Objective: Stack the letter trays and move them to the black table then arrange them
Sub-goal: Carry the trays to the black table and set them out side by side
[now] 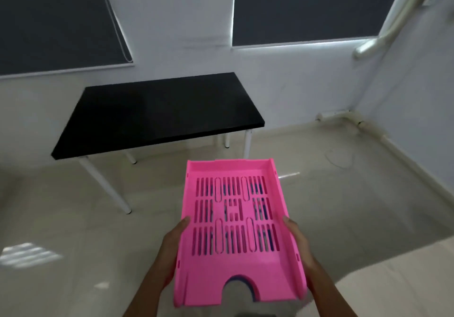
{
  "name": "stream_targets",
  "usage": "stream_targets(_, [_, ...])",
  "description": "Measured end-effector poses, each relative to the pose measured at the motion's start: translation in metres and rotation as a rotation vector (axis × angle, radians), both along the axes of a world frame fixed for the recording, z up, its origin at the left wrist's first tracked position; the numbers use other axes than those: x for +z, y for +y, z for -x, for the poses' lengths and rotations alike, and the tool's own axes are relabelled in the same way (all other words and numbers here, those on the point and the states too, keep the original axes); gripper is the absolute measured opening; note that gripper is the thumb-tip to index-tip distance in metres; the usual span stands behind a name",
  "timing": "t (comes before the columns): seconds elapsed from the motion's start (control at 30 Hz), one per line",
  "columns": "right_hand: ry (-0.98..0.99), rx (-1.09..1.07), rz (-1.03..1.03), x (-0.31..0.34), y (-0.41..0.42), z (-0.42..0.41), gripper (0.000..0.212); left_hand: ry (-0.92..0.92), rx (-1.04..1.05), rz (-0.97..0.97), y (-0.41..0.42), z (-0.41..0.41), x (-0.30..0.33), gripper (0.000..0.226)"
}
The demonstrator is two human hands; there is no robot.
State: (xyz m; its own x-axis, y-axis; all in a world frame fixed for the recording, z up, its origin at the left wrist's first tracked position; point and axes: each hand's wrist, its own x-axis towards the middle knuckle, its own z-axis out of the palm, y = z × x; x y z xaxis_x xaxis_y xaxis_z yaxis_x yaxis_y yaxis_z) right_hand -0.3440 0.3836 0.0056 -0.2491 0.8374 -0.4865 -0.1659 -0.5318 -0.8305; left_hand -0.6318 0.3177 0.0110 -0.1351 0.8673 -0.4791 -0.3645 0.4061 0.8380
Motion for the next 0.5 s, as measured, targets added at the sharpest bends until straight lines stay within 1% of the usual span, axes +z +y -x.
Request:
stream_targets(0.17, [0.057, 0.121, 0.022, 0.014, 0.081, 0.065, 0.086, 0.043, 0.153, 0.021, 0.050, 0.059, -0.005, 0.041])
stream_targets(0.2, [0.075, 0.128, 0.013, 0.010, 0.100, 0.077, 0.086, 0.043, 0.164, 0.018, 0.063, 0.071, -0.008, 0.041])
stream_targets(0.3, [0.103, 0.133, -0.002, 0.010, 0.158, 0.113, 0.073, 0.058, 0.200, -0.020, 0.113, 0.106, -0.007, 0.043])
stream_targets(0.4, [0.113, 0.167, -0.044, 0.012, 0.219, 0.150, 0.059, 0.026, 0.216, -0.052, 0.168, 0.141, 0.001, 0.045])
stream_targets(0.5, [0.114, 0.210, -0.039, 0.012, 0.283, 0.188, 0.061, 0.008, 0.240, -0.045, 0.226, 0.178, 0.004, 0.044])
